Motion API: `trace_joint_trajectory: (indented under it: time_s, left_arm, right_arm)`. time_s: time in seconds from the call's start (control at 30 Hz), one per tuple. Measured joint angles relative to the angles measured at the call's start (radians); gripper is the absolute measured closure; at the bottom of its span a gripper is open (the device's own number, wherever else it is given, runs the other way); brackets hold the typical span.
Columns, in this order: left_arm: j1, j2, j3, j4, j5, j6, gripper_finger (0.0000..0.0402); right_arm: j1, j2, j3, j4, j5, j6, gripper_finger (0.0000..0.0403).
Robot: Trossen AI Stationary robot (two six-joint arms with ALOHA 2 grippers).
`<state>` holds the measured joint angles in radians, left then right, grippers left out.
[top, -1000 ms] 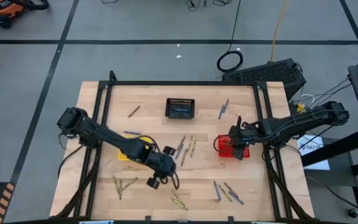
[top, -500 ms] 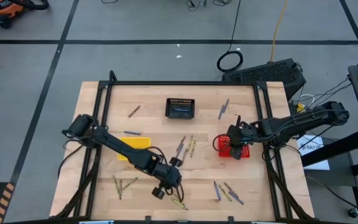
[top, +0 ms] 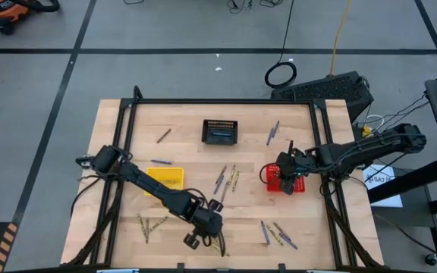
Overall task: Sort crayons
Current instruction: Put the green crayon into the yellow bin
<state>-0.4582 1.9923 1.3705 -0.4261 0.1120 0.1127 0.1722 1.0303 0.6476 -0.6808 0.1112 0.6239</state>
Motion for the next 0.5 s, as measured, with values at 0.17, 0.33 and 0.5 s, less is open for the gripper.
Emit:
trace_joint_trajectory:
  time_s: [0.17,0.33,0.5]
  left_arm:
    - [-0.015,0.000,0.000,0.002,0.005,0.000,0.0318]
    - [-0.020,0.000,0.000,0.022,0.008,0.000,0.0318]
    - [-0.021,0.000,0.000,0.026,0.007,0.000,0.0318]
  right_arm:
    - [0.000,0.000,0.000,0.005,0.000,0.000,0.0282]
    - [0.000,0.000,0.000,0.022,0.000,0.000,0.0282]
    - [0.000,0.000,0.000,0.021,-0.001,0.003,0.0282]
